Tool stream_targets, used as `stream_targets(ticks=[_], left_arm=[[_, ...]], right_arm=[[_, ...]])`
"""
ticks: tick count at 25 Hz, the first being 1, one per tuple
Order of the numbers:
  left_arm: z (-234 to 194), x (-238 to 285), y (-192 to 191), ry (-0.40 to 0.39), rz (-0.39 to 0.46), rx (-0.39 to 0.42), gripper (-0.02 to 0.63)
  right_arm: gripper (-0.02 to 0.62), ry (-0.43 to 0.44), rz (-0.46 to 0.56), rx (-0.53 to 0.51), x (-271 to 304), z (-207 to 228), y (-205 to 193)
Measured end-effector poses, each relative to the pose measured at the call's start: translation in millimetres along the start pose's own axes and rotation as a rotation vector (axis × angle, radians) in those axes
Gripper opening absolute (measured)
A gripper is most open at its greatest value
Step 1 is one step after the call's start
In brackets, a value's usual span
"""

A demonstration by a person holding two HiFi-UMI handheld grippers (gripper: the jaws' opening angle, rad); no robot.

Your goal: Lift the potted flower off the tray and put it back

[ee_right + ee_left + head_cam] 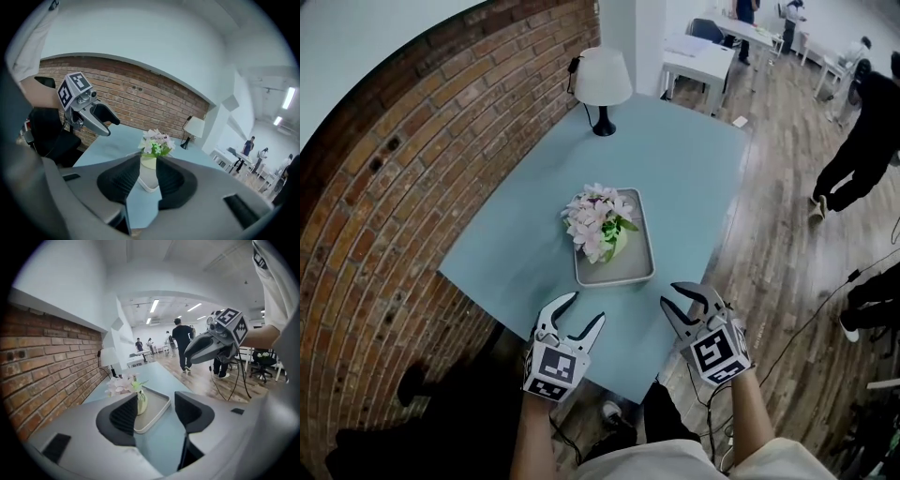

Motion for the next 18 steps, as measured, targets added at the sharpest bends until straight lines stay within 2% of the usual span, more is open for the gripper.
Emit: stream_targets(ticks=[6, 10, 18], left_arm=[[4, -42, 25, 0.013, 0.029, 0.037, 0.154], [15, -73, 40, 0.018, 0.063, 0.054, 0.049], [26, -124, 61, 0.052, 0.174, 0.068, 0.023]], right_arm=[[0.101, -0.067, 0.057, -0.031, -41, -37, 33], [0.060, -0.103, 0.097, -0.022, -66, -58, 53], [0.041, -0.151, 0.091, 0.000, -91, -86, 64]])
Point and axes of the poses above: the fingertips, and each gripper's own axes: x forward along the fingers, z to its right, y out of its top, the point moved 9 cm from there along -x, backward along the fingers, and after that the axes turned 13 degrees about y, right-handed, at the moved point
